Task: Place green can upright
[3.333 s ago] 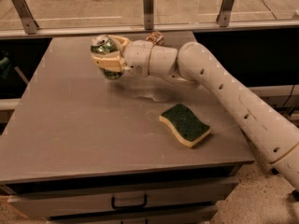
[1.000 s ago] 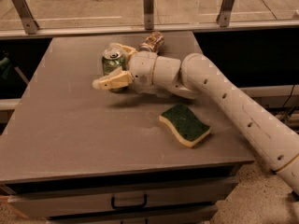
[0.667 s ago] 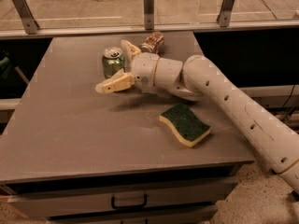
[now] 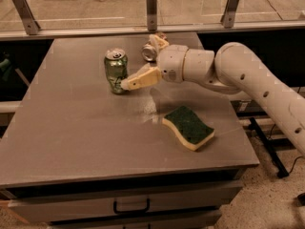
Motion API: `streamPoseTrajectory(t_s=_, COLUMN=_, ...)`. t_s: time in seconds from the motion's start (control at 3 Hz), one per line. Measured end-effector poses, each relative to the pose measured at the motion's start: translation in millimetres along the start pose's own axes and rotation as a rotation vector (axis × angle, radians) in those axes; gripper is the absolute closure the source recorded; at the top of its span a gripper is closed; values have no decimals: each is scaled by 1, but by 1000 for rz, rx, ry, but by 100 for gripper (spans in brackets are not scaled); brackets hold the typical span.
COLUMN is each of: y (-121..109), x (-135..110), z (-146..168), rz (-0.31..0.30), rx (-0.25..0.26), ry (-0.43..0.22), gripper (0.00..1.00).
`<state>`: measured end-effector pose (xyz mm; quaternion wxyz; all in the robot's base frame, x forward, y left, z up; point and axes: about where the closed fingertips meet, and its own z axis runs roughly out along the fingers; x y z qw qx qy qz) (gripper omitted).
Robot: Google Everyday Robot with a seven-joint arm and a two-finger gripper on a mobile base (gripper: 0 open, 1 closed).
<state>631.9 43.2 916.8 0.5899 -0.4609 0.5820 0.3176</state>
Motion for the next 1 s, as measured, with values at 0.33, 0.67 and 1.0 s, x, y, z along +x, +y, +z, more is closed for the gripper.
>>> streamPoseTrajectory(t_s=0.33, y=-31, x=-22, z=-76, rz=-47, rx=133, ry=144, gripper=0)
streamPoseTrajectory(t_s=0.67, y=-45, x=-44, z=-139, rz=-68, rx=299, ry=247, gripper=0)
streamPoseTrajectory(t_s=1.0, y=-50, x=-57, z=-140, rz=-78, rx=335, ry=236, gripper=0)
